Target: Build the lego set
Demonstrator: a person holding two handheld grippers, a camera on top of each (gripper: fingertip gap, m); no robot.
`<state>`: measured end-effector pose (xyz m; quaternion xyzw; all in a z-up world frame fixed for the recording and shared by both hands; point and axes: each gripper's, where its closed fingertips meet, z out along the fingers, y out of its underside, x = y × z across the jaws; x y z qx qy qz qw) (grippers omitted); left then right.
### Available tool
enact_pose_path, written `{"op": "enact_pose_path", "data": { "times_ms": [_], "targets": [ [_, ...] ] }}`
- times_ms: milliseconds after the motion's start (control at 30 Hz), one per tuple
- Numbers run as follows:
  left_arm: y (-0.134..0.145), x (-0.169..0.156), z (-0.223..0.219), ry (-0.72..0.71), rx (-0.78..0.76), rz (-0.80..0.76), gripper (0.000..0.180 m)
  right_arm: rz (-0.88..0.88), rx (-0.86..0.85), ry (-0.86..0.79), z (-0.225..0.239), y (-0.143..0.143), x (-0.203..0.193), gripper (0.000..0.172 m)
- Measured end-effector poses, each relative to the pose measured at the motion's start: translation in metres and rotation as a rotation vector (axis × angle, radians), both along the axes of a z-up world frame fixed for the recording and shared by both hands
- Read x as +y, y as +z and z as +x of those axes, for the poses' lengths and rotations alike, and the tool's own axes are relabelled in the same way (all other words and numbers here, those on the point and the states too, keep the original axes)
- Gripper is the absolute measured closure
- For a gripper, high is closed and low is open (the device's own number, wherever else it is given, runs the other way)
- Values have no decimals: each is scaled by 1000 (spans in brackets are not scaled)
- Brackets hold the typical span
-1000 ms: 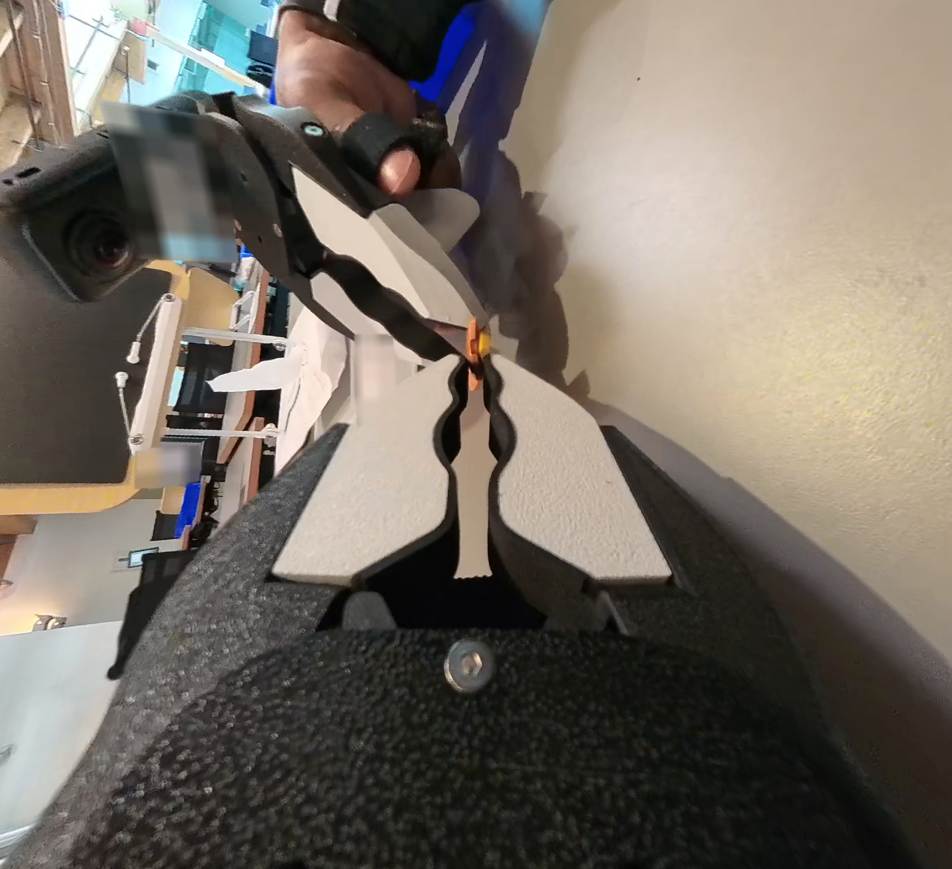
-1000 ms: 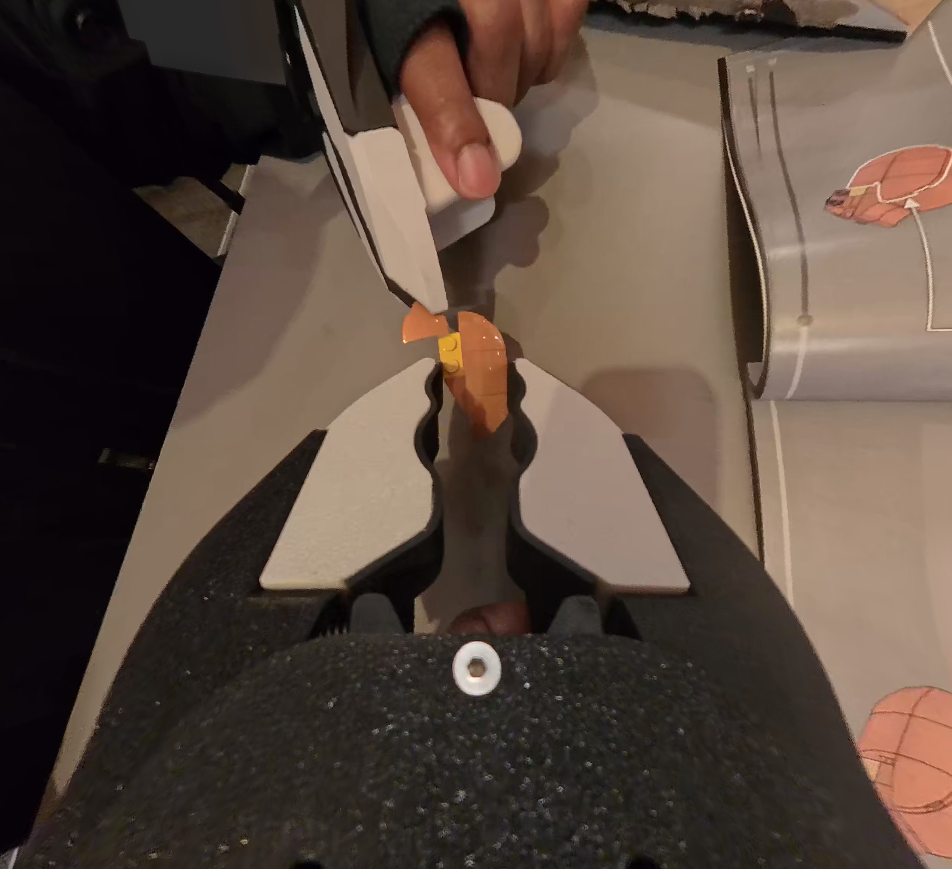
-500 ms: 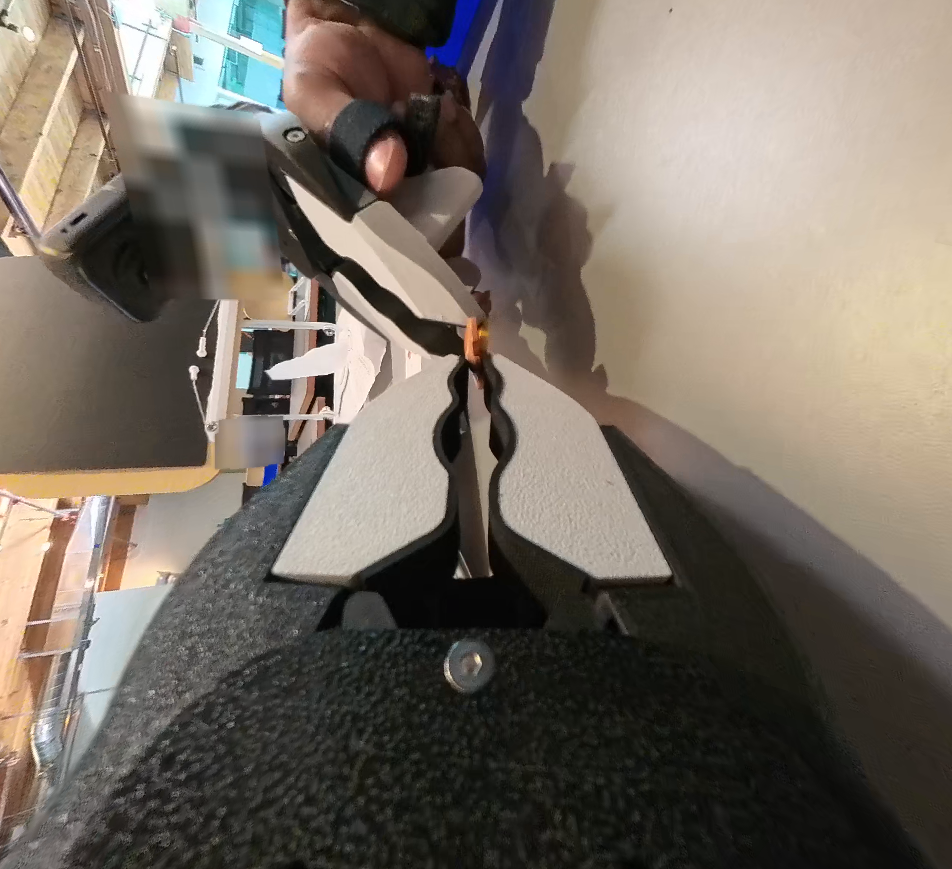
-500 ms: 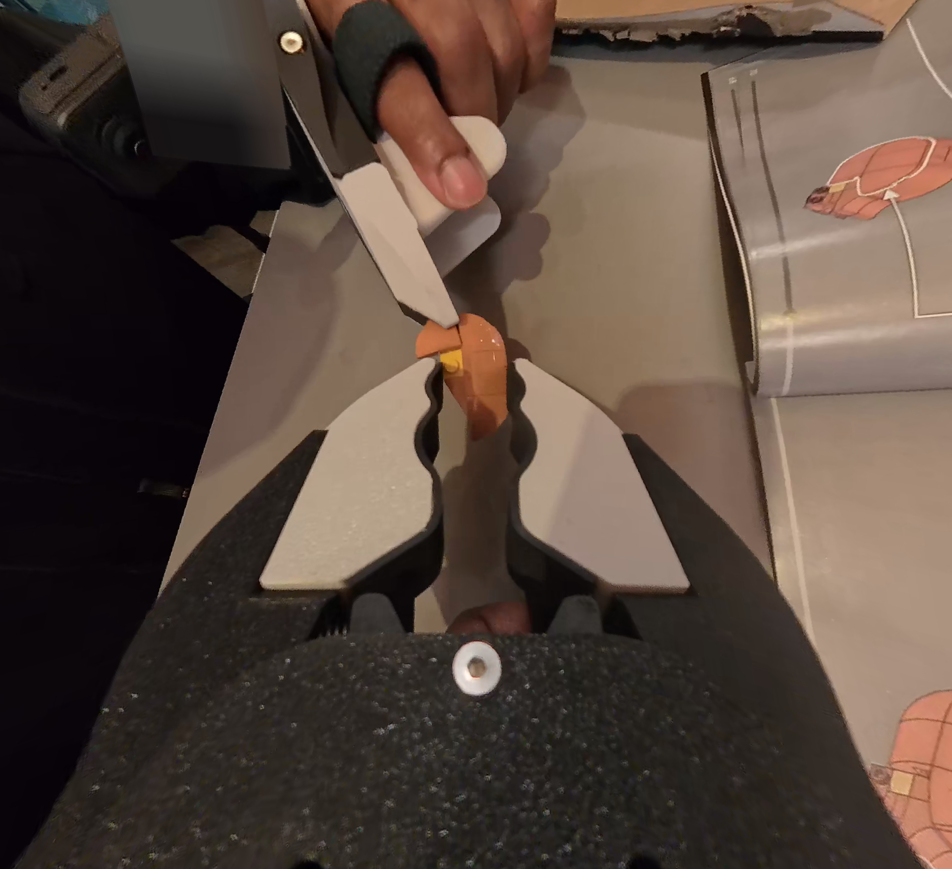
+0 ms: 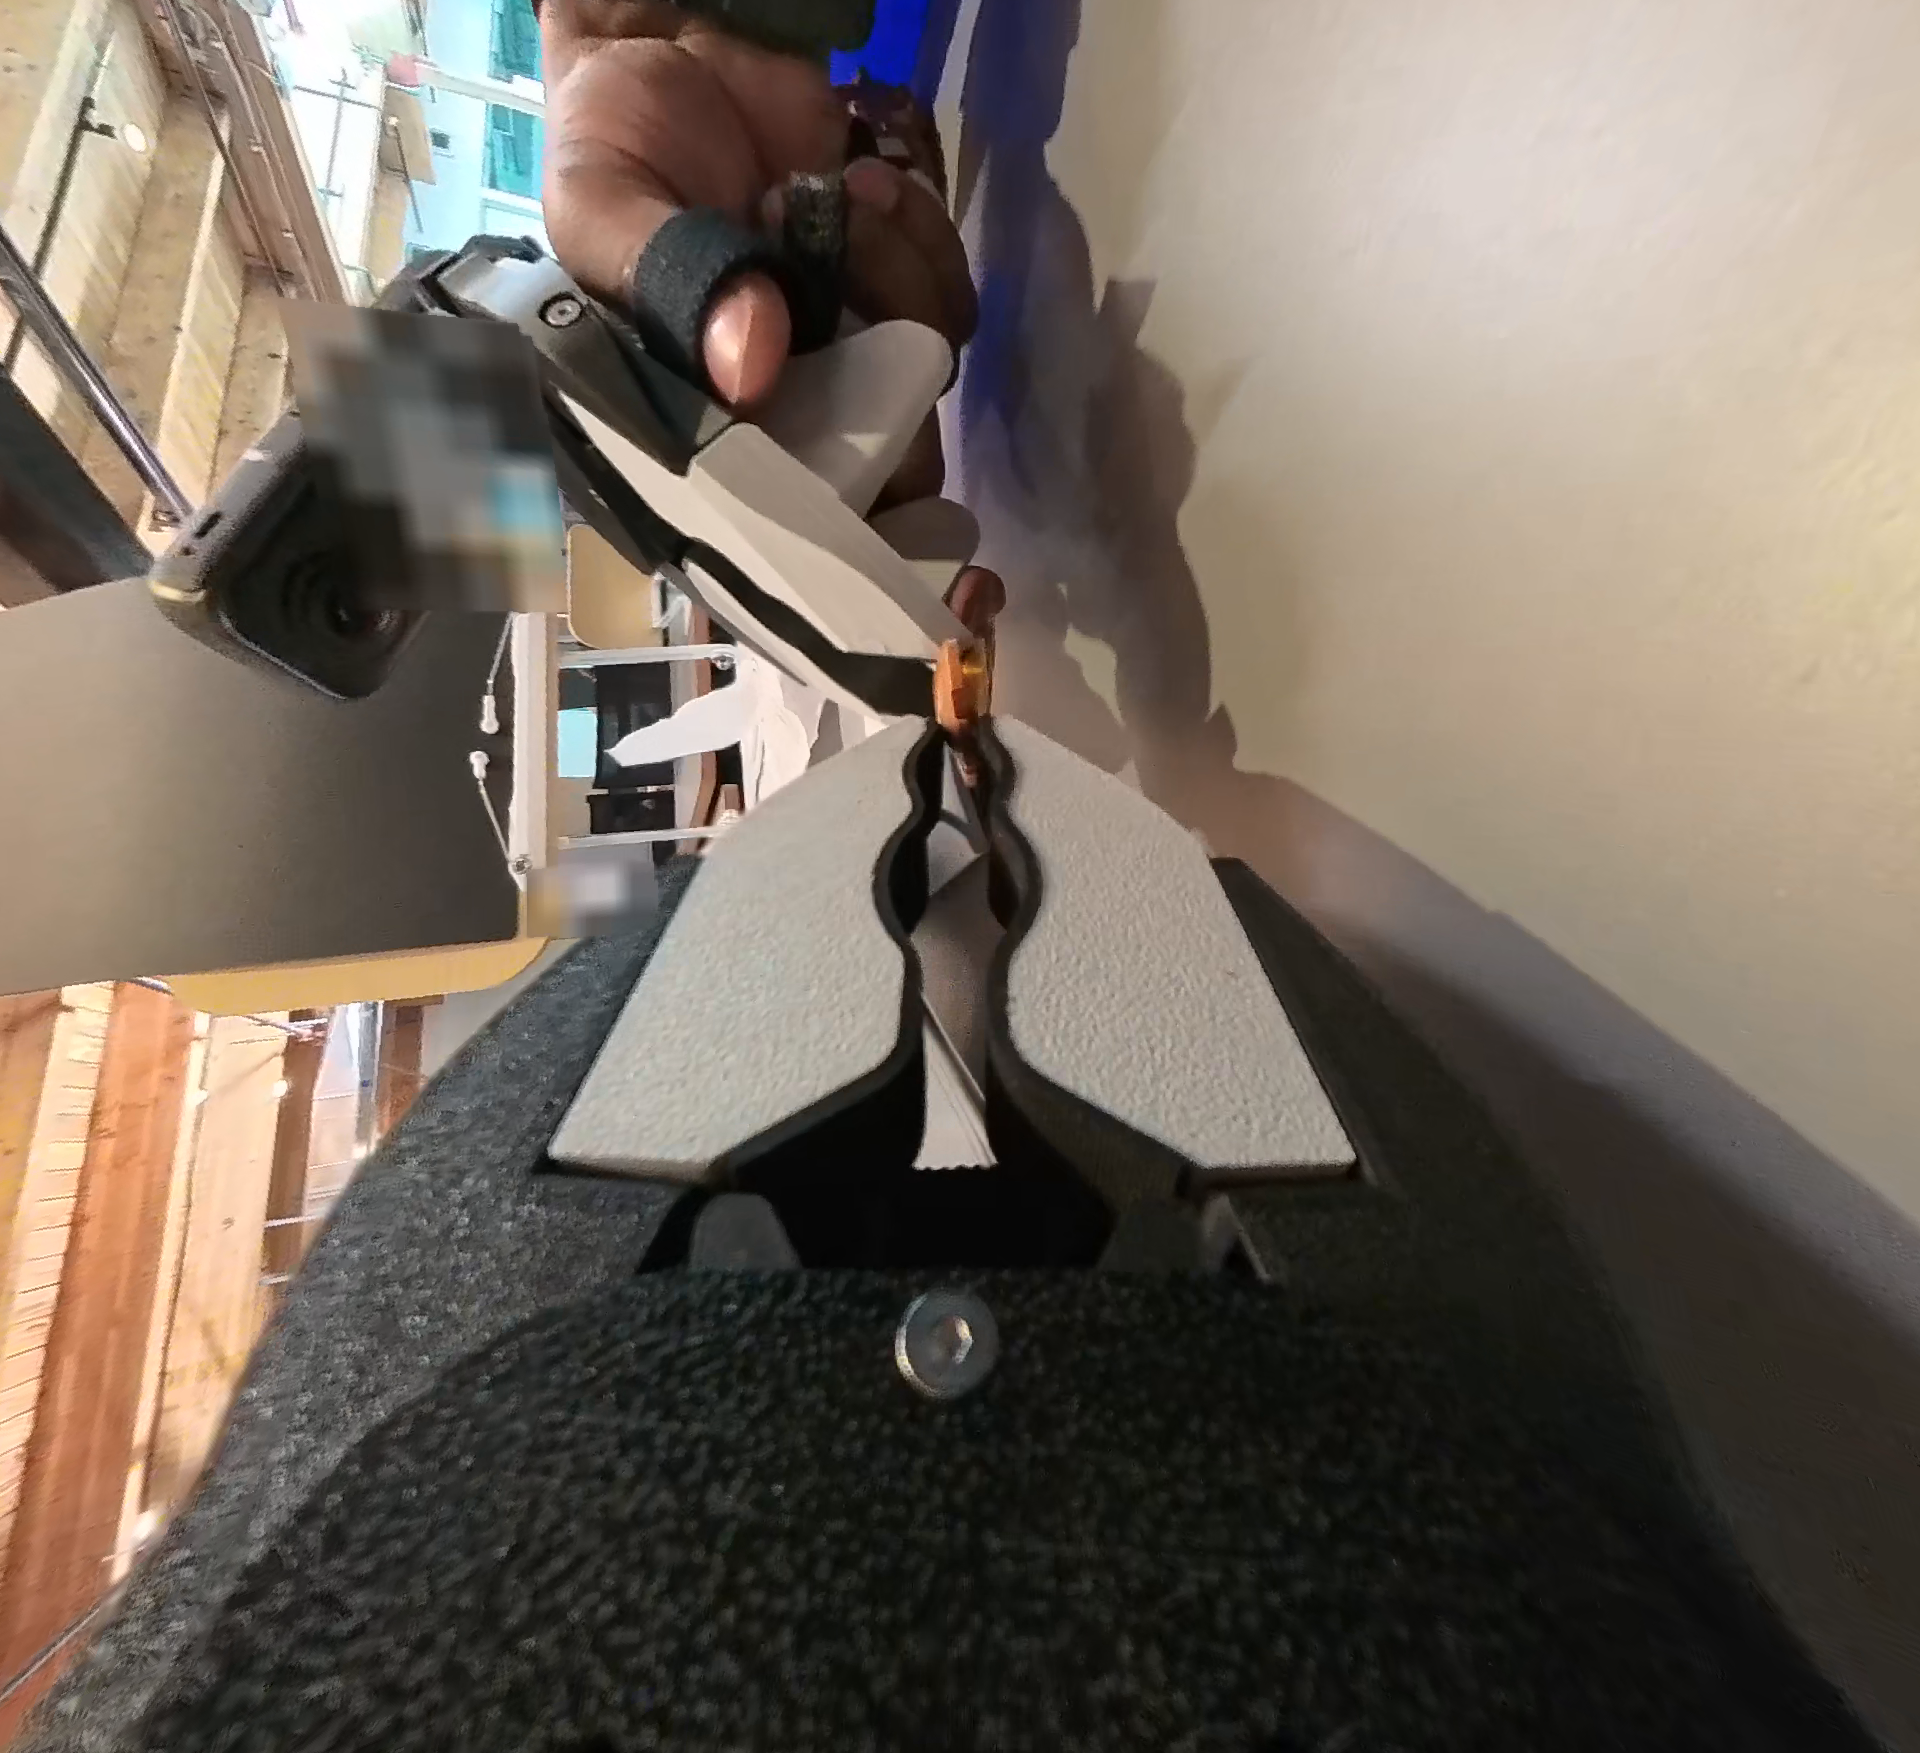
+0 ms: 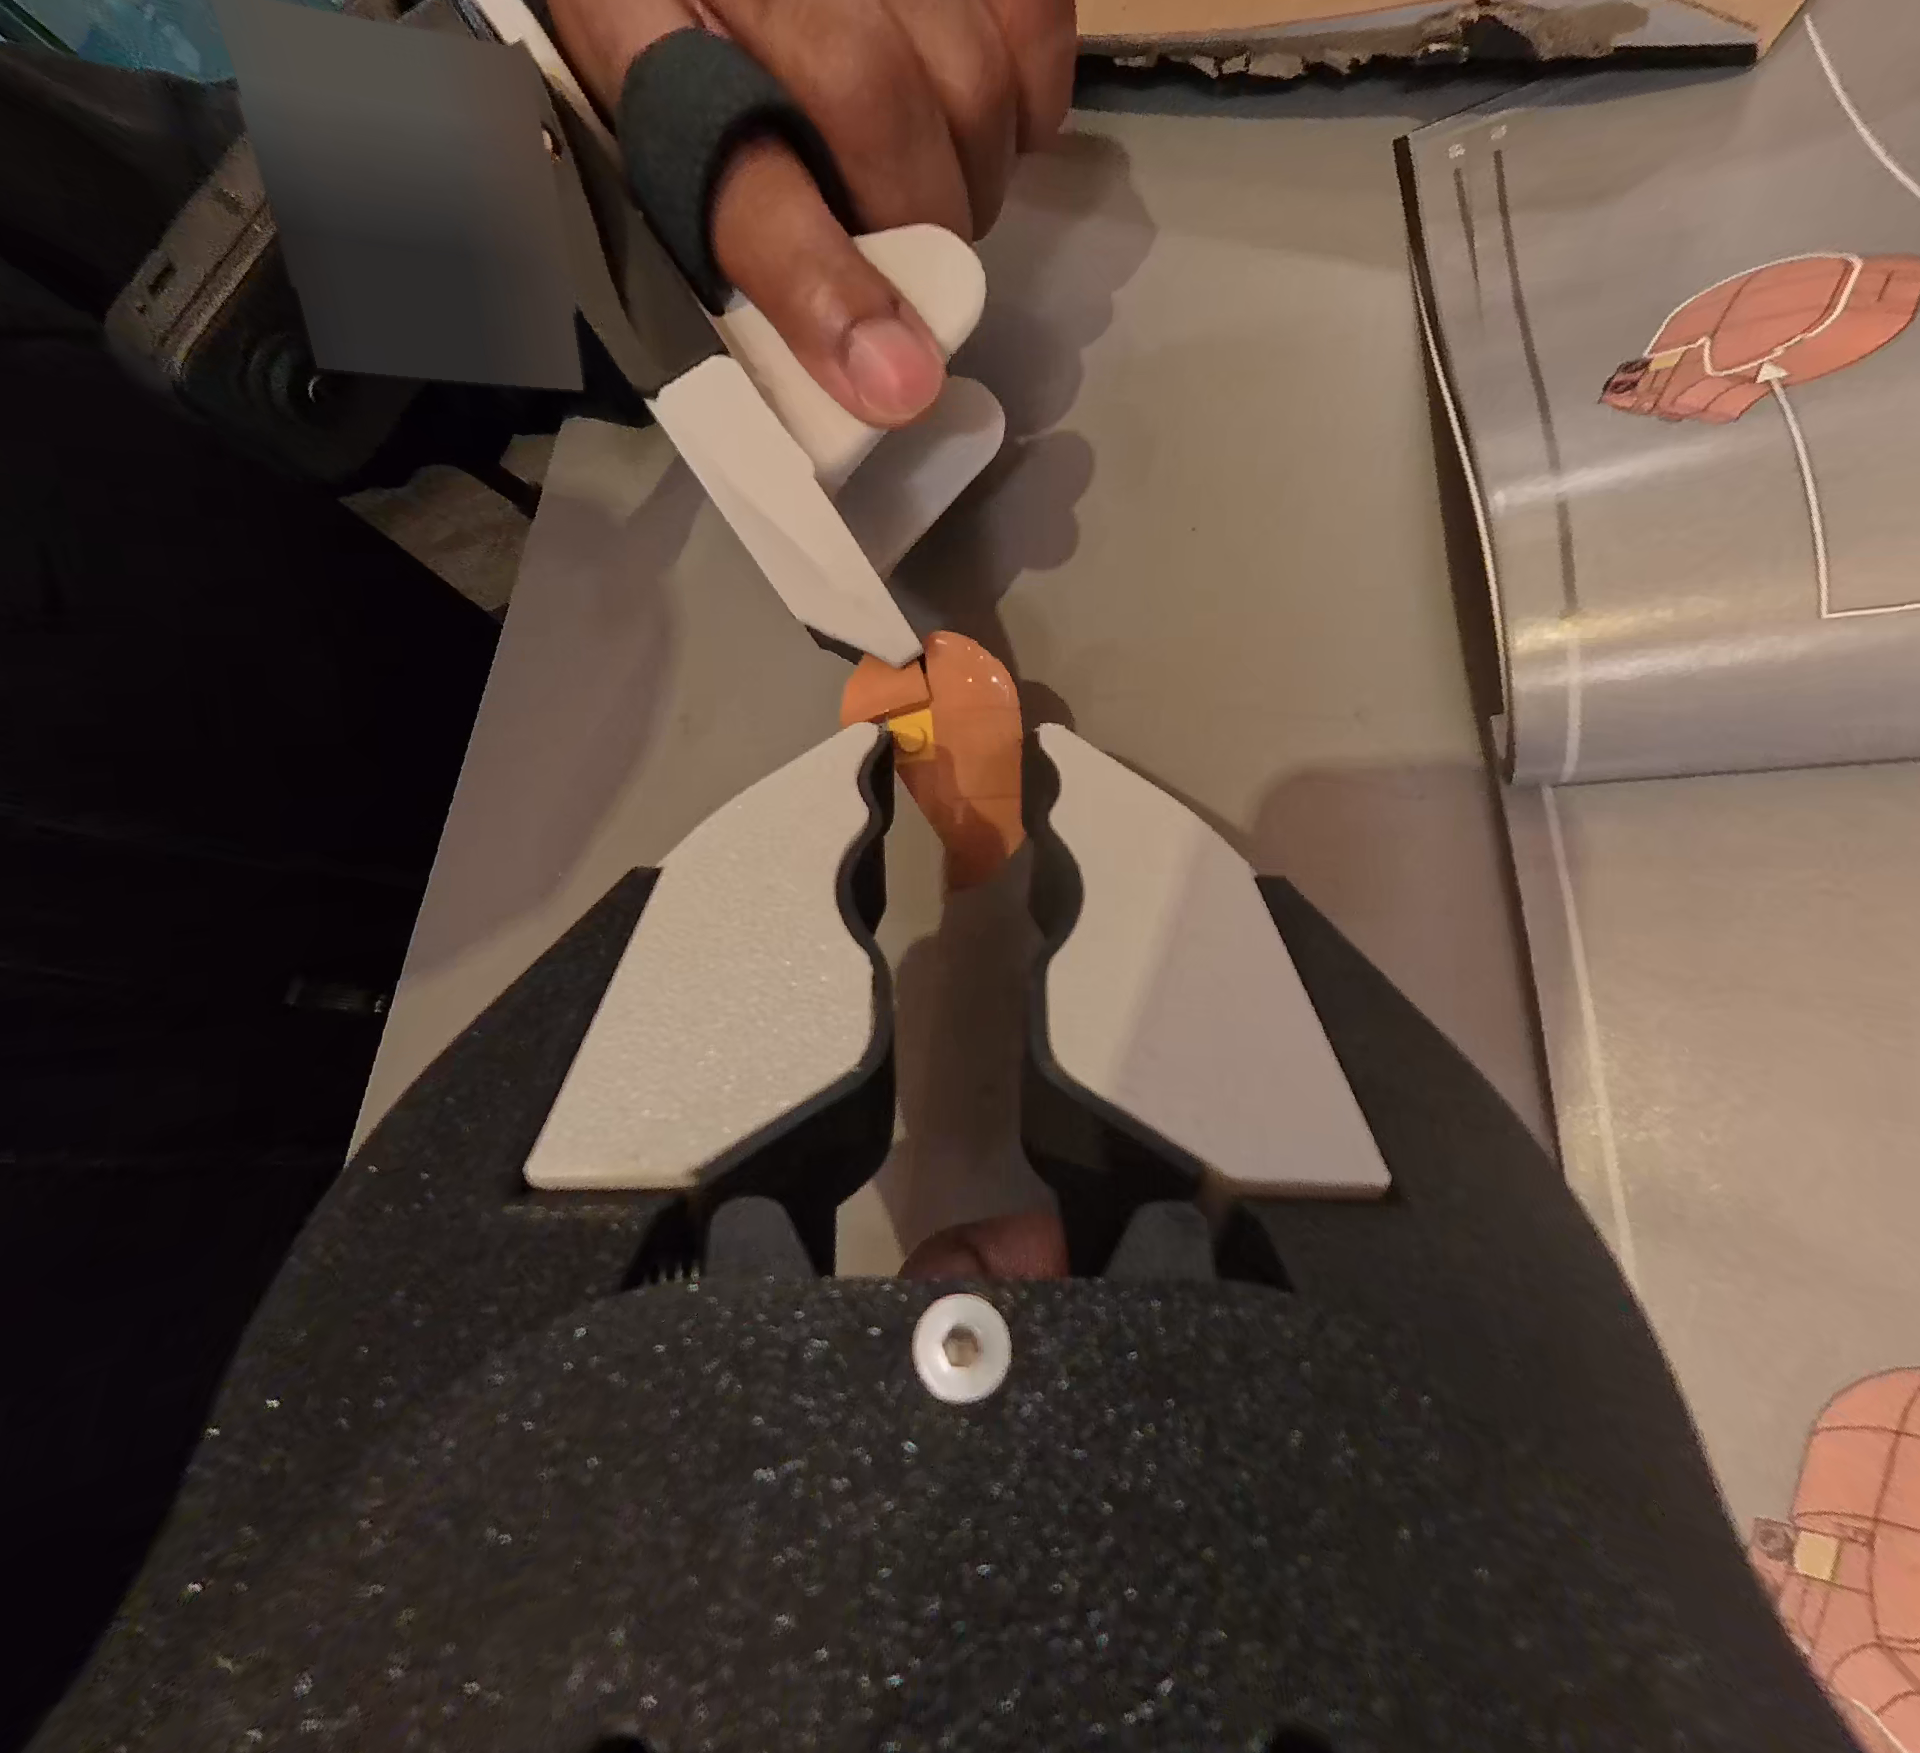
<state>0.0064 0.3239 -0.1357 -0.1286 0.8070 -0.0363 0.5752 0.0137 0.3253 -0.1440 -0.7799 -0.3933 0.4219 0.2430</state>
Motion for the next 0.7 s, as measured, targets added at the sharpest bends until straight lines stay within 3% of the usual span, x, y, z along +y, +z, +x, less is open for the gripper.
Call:
{"op": "enact_pose_path", "data": {
  "times_ms": [333, 700],
  "targets": [
    [5, -2, 2, -4, -28, 31, 176, 5, 5, 16, -2, 3, -3, 149],
    [6, -2, 2, 11, -18, -48, 176, 16, 4, 20, -3, 1, -4, 149]
  ]
}}
